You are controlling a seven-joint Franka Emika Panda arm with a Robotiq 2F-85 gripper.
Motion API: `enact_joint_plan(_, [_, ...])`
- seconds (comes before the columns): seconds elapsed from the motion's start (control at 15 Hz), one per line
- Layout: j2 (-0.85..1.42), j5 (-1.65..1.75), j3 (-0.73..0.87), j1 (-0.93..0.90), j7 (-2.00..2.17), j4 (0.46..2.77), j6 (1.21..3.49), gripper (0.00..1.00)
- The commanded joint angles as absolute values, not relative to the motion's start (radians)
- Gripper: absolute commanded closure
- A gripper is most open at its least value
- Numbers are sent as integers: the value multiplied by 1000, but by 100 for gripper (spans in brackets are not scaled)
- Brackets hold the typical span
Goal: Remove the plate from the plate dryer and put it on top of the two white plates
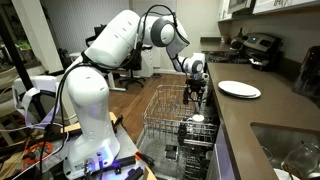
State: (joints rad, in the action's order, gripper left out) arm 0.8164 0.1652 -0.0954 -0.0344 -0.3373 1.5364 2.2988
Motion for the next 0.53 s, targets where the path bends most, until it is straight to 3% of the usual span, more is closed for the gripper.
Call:
enact_joint_plan(0.0, [798,172,-102,-27,-397,1539,2256,28])
enact_joint_plan(0.13, [796,181,-95,-34,-391,1541,2275,33])
enact_joint_plan(0.27, [794,191,-90,-42,-380,1542,2298,25])
enact_joint_plan(0.47, [794,204,-90,-50,-383,1534,2334,23])
